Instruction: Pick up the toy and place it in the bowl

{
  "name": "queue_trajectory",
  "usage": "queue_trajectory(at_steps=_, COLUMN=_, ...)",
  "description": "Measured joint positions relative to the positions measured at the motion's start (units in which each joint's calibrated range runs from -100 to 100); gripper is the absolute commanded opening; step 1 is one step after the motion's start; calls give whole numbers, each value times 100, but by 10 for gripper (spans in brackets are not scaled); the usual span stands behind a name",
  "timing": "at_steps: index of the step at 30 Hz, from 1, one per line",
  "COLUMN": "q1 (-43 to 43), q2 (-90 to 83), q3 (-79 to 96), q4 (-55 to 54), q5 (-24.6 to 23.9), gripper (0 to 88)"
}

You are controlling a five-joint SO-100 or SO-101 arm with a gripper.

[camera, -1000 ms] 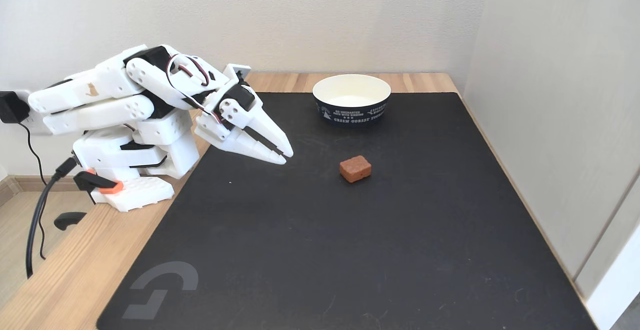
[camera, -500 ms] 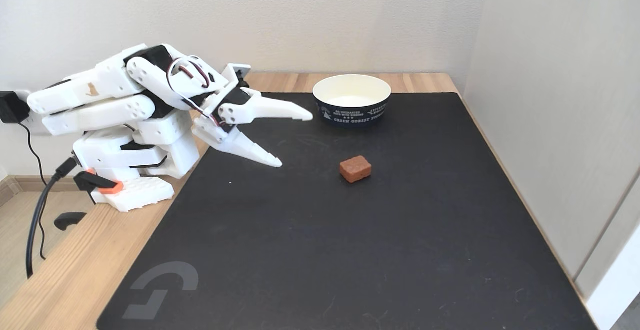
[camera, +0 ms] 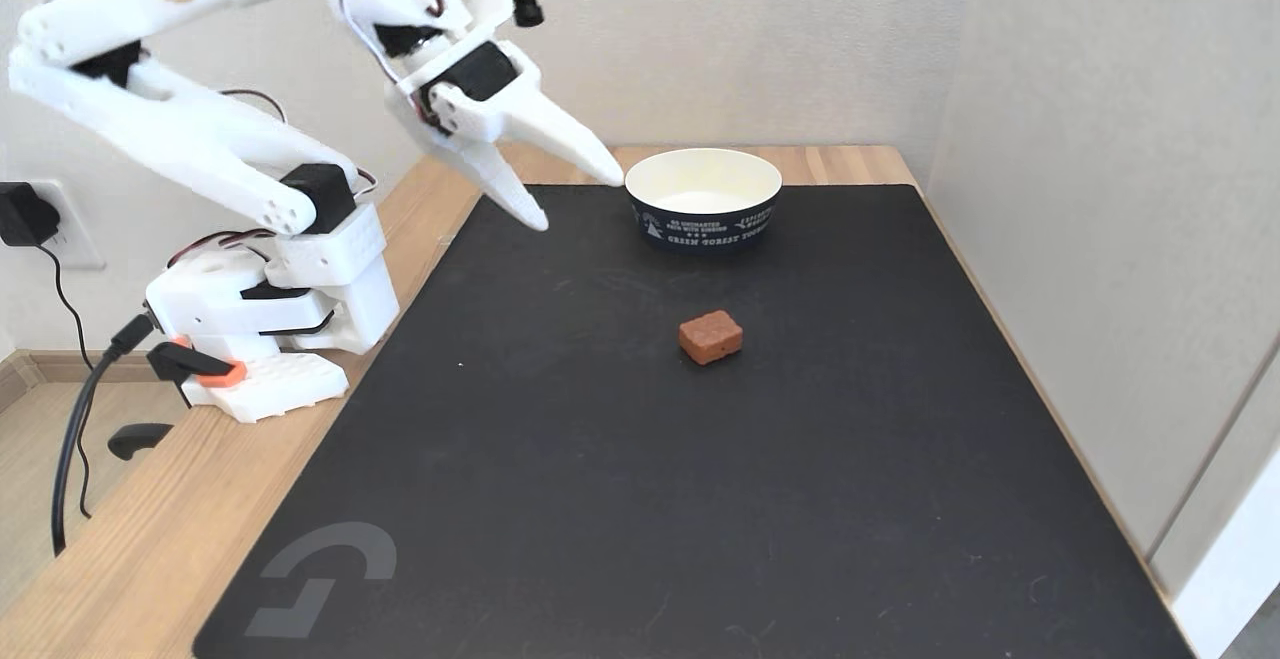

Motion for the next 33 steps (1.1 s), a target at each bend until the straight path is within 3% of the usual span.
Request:
queue_trajectory(at_steps=5, q1=-17, q2=2373, q3=-1842, q4=523, q5=-638, gripper=423)
queue_trajectory(at_steps=11, q1=-166, q2=4555, q3=-3533, q4=591, q5=-782, gripper=421)
queue_trajectory(at_steps=15, q1=-183, q2=5920, q3=-4743, q4=616, q5=-1148, gripper=421)
queue_trajectory(at_steps=24, q1=-574, q2=7735, q3=-6330, q4=540, q5=-1467, gripper=420)
queue_trajectory(at_steps=33, q1=-1007, q2=8301, q3=-6632, q4=397, q5=-1647, gripper=420)
